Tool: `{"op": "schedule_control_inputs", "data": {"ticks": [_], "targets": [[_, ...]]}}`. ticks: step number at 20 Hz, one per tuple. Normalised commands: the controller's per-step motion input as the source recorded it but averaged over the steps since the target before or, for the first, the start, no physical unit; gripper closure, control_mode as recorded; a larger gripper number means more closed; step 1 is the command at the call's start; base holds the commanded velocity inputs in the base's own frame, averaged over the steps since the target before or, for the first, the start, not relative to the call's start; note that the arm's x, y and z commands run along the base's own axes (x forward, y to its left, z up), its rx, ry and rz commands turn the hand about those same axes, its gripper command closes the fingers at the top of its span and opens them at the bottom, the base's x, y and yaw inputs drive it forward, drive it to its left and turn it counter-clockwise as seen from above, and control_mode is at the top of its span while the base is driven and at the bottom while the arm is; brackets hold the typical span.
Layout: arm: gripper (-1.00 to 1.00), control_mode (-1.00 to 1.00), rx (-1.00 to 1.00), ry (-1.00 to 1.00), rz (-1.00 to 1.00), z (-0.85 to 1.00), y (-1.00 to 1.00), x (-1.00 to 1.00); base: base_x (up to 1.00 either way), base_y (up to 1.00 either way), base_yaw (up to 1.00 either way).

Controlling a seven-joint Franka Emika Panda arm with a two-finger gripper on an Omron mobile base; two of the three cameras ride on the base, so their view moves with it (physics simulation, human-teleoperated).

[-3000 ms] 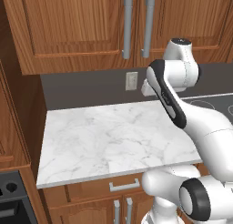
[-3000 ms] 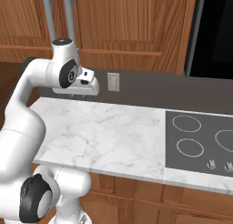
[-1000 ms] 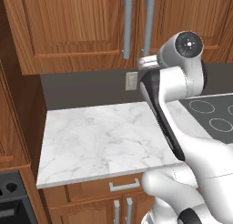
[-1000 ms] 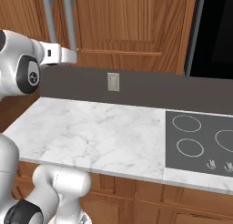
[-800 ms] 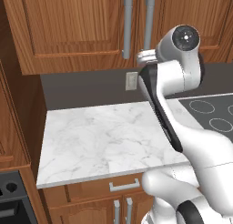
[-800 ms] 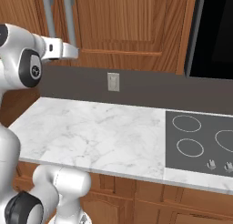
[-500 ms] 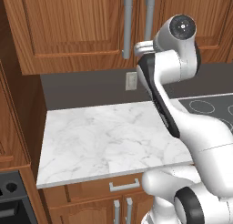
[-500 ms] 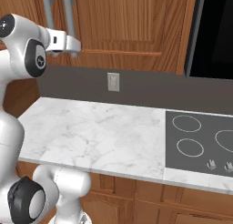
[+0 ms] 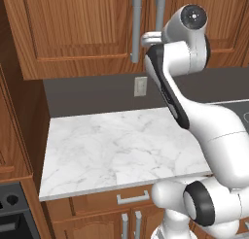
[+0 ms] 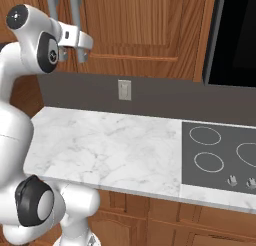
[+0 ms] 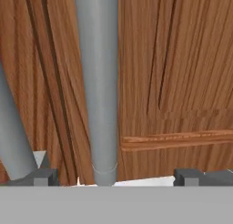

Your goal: Open the cabinet and move the ladle to the pot. Then close the cabinet.

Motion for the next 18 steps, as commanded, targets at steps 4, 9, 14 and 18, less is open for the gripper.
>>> {"op": "schedule_control_inputs", "data": {"ticks": [4, 9, 14, 18], "targets": [[-1.0, -1.0, 0.03, -0.15, -0.01, 0.0, 0.0, 0.13, 0.0, 0.0, 0.0], [-1.0, -1.0, 0.01, -0.16, -0.02, 0.0, 0.0, 0.14, 0.0, 0.0, 0.0], [-1.0, -1.0, 0.0, -0.11, -0.02, 0.0, 0.0, 0.26, 0.0, 0.0, 0.0], [-1.0, -1.0, 0.0, -0.01, -0.02, 0.0, 0.0, 0.45, 0.0, 0.0, 0.0]]}}
